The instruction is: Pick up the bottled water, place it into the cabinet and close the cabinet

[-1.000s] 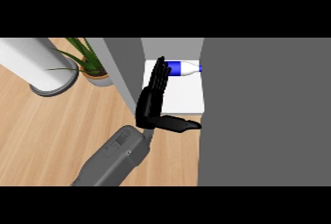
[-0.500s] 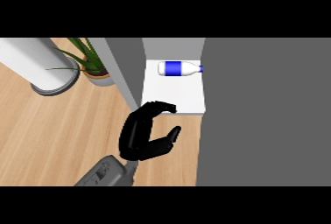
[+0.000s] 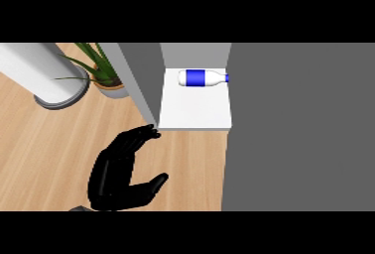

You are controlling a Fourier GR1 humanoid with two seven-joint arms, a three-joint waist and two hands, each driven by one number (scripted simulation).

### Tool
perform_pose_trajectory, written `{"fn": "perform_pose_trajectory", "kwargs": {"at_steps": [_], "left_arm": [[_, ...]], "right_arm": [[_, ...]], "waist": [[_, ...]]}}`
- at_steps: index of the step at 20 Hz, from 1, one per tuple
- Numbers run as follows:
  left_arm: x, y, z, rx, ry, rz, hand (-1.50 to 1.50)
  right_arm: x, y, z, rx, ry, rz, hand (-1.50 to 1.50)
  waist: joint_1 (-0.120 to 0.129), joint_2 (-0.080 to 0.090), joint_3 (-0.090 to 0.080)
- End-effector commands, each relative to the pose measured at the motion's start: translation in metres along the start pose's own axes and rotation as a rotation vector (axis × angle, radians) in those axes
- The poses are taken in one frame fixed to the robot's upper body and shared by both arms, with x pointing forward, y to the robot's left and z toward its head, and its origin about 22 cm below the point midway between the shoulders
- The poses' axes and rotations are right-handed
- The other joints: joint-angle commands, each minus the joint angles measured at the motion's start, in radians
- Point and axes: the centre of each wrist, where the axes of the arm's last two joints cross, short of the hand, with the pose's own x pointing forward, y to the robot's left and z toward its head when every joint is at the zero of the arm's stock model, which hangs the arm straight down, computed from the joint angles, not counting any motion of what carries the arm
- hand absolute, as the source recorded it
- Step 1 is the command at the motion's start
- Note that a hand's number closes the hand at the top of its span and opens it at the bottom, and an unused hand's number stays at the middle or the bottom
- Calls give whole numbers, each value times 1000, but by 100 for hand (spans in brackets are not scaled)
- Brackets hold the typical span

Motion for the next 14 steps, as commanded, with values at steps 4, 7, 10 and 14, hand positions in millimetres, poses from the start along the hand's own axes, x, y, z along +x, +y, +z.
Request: {"fn": "perform_pose_trajectory", "kwargs": {"at_steps": [4, 7, 10, 14], "left_arm": [[24, 40, 39, 89, -23, 7, -150], [43, 50, 42, 86, -22, 55, -150], [55, 63, 48, 113, -22, 53, -150], [60, 71, 58, 123, -28, 59, -150]], "right_arm": [[53, 17, -12, 166, -19, 109, 150], [45, 19, -17, 282, 1, 76, 150], [56, 25, -26, 325, -43, 80, 150], [47, 28, -35, 386, -13, 103, 150]], "waist": [[-9, -3, -3], [2, -4, -3], [14, -7, -7], [28, -8, -12]]}}
